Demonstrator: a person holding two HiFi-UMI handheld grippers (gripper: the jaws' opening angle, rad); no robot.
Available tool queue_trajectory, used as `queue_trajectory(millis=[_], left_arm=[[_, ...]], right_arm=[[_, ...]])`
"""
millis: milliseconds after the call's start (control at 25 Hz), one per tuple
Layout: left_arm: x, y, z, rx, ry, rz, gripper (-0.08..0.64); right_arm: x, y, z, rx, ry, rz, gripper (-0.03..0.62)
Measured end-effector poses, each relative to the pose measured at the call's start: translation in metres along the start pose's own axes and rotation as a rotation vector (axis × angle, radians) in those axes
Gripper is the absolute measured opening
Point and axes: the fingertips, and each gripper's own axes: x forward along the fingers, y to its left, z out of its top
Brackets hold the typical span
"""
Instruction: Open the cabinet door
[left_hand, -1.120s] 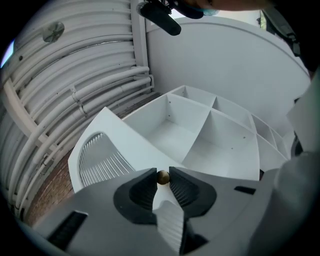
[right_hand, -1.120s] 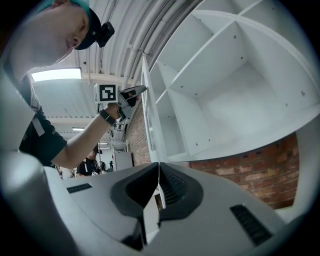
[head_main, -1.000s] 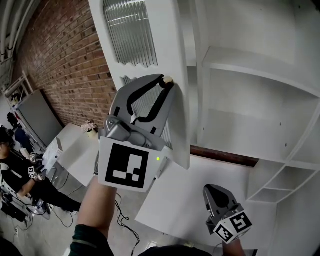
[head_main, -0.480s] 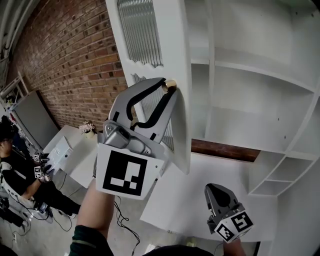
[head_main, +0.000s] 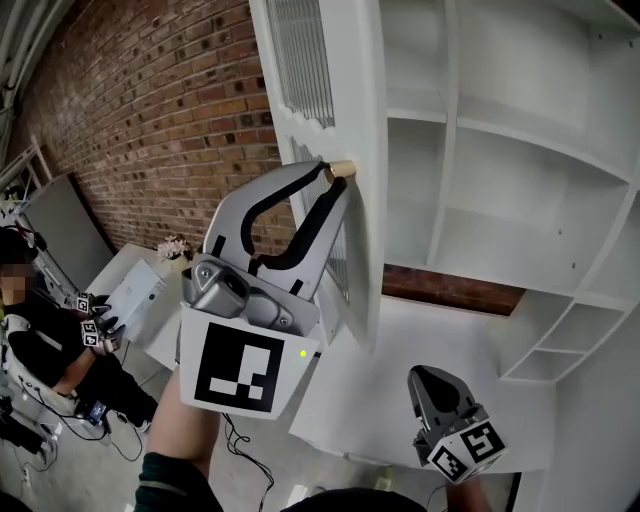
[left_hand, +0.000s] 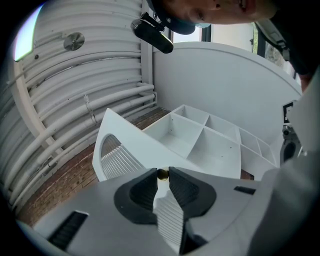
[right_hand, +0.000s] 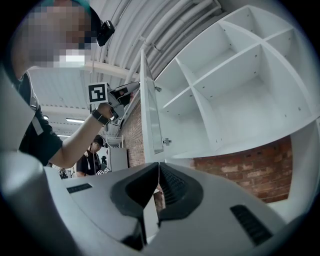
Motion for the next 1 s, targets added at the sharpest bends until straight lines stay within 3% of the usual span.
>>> queue_trajectory(millis=[440, 720, 1000], left_arm=[[-0.027, 0.019, -0.006, -0.020, -0.017, -0.009, 0.078], [-0.028, 0.019, -0.004, 0.014, -0.020, -0.016, 0.080], [-0.037, 0.024, -0.010, -0.010, -0.011, 0.019, 0.083]], right_arm=[[0.012, 0.034, 0.000, -0.019, 0.012, -0.004, 0.005], [0.005, 0.028, 0.003, -0.020, 0.008, -0.027, 0.005], [0.006, 0.023, 0.003, -0.022, 0.007, -0.022, 0.005]])
